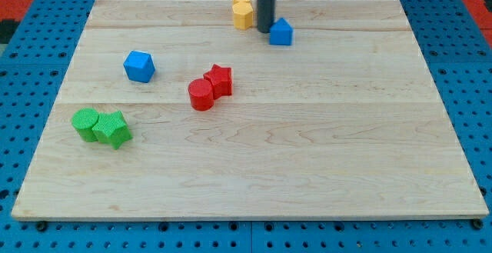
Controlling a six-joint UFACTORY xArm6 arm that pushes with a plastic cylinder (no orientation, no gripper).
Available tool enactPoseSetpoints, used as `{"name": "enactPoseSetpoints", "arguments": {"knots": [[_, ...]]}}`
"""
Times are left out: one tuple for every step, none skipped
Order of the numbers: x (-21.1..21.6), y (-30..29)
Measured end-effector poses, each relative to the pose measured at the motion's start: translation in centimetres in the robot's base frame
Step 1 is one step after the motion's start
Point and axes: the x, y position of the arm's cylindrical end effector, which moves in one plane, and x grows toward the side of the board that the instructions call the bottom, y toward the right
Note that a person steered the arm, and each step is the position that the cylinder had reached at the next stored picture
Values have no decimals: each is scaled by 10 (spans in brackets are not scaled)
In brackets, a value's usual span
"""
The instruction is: Place the blue triangle below the red circle
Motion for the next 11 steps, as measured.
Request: {"name": "enactPoseSetpoints", "arguments": {"knots": [[0, 71], [37, 132], [64, 78], [29, 102], [-8, 120], [-5, 78], [76, 70], [99, 46], [78, 47], [92, 30], [154, 12]]}}
